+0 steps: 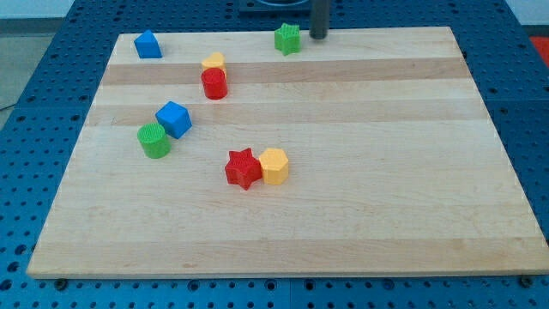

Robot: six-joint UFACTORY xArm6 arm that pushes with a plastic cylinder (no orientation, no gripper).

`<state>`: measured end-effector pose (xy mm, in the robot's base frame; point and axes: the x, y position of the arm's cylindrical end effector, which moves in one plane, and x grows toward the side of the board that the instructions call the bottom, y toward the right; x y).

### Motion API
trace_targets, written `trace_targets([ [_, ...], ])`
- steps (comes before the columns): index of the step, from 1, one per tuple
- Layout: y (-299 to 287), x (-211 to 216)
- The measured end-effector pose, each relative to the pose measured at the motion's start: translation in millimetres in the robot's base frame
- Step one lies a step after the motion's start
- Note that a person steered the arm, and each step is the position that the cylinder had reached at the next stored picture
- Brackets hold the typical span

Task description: Bring the green circle at the center of the board

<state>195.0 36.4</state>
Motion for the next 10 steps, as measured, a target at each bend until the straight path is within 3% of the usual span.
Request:
trace_targets([
  [1, -38, 0],
  [4, -41, 0],
  [6, 102, -2],
  [7, 105, -2],
  [8, 126, 11],
  [9, 140, 69],
  [10, 119, 100],
])
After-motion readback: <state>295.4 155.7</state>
